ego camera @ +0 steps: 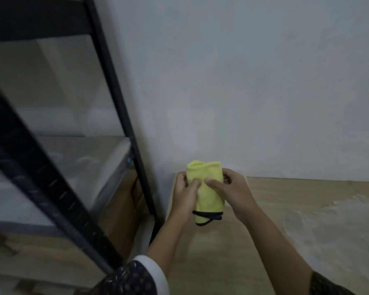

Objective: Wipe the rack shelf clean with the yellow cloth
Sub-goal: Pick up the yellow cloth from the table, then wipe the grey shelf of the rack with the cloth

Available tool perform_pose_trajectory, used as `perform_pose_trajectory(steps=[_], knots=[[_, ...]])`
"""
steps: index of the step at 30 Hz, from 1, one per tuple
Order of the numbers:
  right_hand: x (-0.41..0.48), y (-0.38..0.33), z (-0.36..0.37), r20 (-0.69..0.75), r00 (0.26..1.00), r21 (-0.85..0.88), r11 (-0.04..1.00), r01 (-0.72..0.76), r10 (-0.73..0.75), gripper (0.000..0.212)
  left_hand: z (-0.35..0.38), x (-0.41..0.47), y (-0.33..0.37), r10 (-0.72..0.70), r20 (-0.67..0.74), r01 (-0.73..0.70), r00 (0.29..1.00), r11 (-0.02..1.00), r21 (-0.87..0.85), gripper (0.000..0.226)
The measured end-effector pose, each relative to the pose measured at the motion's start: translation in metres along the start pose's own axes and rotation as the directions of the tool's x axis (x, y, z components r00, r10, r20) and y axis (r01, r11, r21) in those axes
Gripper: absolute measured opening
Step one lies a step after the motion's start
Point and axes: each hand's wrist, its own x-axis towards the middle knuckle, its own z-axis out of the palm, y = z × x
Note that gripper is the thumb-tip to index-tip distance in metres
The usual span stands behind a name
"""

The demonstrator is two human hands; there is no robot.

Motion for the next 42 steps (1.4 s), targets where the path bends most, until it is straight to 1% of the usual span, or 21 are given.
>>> perform_pose_trajectory(steps=[2, 5, 6, 8, 11, 14, 16, 19, 20, 22, 24, 26, 27, 29, 31, 32, 34, 36, 38, 40, 42], knots=[[-0.032, -0.014, 0.021, 0.024, 0.999, 0.038, 0.998, 0.048, -0.049, 0.024, -0.032, -0.028, 0.016, 0.022, -0.024, -0.022, 0.999, 1.0, -0.011, 0.036], [-0.079, -0.029, 0.058, 0.054, 0.99, 0.072, 0.989, 0.126, -0.13, 0.014, -0.078, -0.069, 0.035, 0.039, 0.078, -0.032, 0.996, 0.996, -0.085, 0.053], [-0.093, -0.032, 0.071, 0.038, 0.987, 0.07, 0.986, 0.15, -0.153, 0.013, -0.093, -0.082, 0.041, 0.046, 0.122, -0.033, 0.991, 0.994, -0.107, 0.053], [-0.12, -0.039, 0.098, -0.025, 0.984, 0.056, 0.982, 0.179, -0.178, 0.012, -0.123, -0.109, 0.049, 0.074, 0.161, -0.059, 0.984, 0.994, -0.094, 0.039], [-0.156, -0.054, 0.137, -0.061, 0.97, 0.081, 0.968, 0.239, -0.234, 0.007, -0.169, -0.142, 0.057, 0.144, 0.16, -0.147, 0.977, 0.989, 0.009, 0.024], [-0.183, -0.073, 0.175, -0.068, 0.959, 0.126, 0.952, 0.281, -0.274, 0.014, -0.218, -0.164, 0.068, 0.251, 0.113, -0.274, 0.961, 0.919, 0.283, 0.021], [-0.195, -0.084, 0.201, -0.044, 0.942, 0.074, 0.94, 0.334, -0.332, 0.021, -0.253, -0.174, 0.075, 0.279, 0.174, -0.326, 0.944, 0.862, 0.389, 0.026], [-0.207, -0.097, 0.242, 0.084, 0.904, -0.06, 0.903, 0.424, -0.419, 0.023, -0.295, -0.186, 0.089, 0.26, 0.275, -0.36, 0.926, 0.828, 0.43, 0.026], [-0.21, -0.099, 0.257, 0.104, 0.888, -0.137, 0.878, 0.458, -0.447, 0.021, -0.307, -0.187, 0.092, 0.293, 0.26, -0.382, 0.92, 0.819, 0.428, 0.023], [-0.214, -0.101, 0.285, 0.042, 0.867, -0.233, 0.839, 0.492, -0.497, 0.023, -0.325, -0.182, 0.097, 0.408, 0.14, -0.426, 0.902, 0.789, 0.443, 0.022], [-0.217, -0.1, 0.309, -0.069, 0.878, -0.194, 0.869, 0.455, -0.474, 0.038, -0.339, -0.171, 0.1, 0.492, -0.057, -0.408, 0.869, 0.777, 0.479, 0.024], [-0.215, -0.1, 0.331, -0.03, 0.934, -0.05, 0.933, 0.356, -0.357, 0.053, -0.351, -0.159, 0.105, 0.488, -0.156, -0.377, 0.858, 0.808, 0.454, 0.028], [-0.213, -0.101, 0.341, 0.041, 0.957, 0.067, 0.957, 0.284, -0.287, 0.058, -0.355, -0.152, 0.109, 0.462, -0.115, -0.38, 0.88, 0.827, 0.413, 0.031], [-0.202, -0.103, 0.358, 0.168, 0.973, 0.278, 0.954, 0.11, -0.161, 0.062, -0.359, -0.141, 0.115, 0.365, 0.087, -0.375, 0.927, 0.888, 0.267, 0.037], [-0.183, -0.104, 0.371, 0.144, 0.986, 0.389, 0.921, 0.022, -0.085, 0.064, -0.362, -0.13, 0.12, 0.23, 0.255, -0.26, 0.939, 0.961, 0.091, 0.048], [-0.173, -0.105, 0.376, 0.094, 0.994, 0.431, 0.902, 0.003, -0.048, 0.064, -0.365, -0.124, 0.123, 0.19, 0.283, -0.197, 0.94, 0.98, -0.003, 0.052], [-0.155, -0.107, 0.383, 0.012, 1.0, 0.459, 0.888, -0.006, 0.001, 0.06, -0.375, -0.109, 0.131, 0.19, 0.208, -0.163, 0.959, 0.977, -0.14, 0.043], [-0.144, -0.115, 0.387, -0.066, 0.996, 0.344, 0.936, 0.071, -0.051, 0.062, -0.39, -0.092, 0.136, 0.243, 0.06, -0.227, 0.968, 0.954, -0.199, 0.032], [-0.135, -0.128, 0.388, -0.139, 0.965, 0.114, 0.965, 0.238, -0.221, 0.066, -0.409, -0.07, 0.135, 0.287, -0.05, -0.291, 0.957, 0.939, -0.181, 0.025], [-0.128, -0.141, 0.388, -0.123, 0.899, -0.181, 0.9, 0.396, -0.42, 0.063, -0.429, -0.044, 0.125, 0.339, -0.115, -0.34, 0.934, 0.94, 0.017, 0.02], [-0.118, -0.147, 0.389, -0.051, 0.85, -0.538, 0.731, 0.419, -0.524, 0.055, -0.449, -0.016, 0.11, 0.426, -0.072, -0.381, 0.902, 0.863, 0.332, 0.016]])
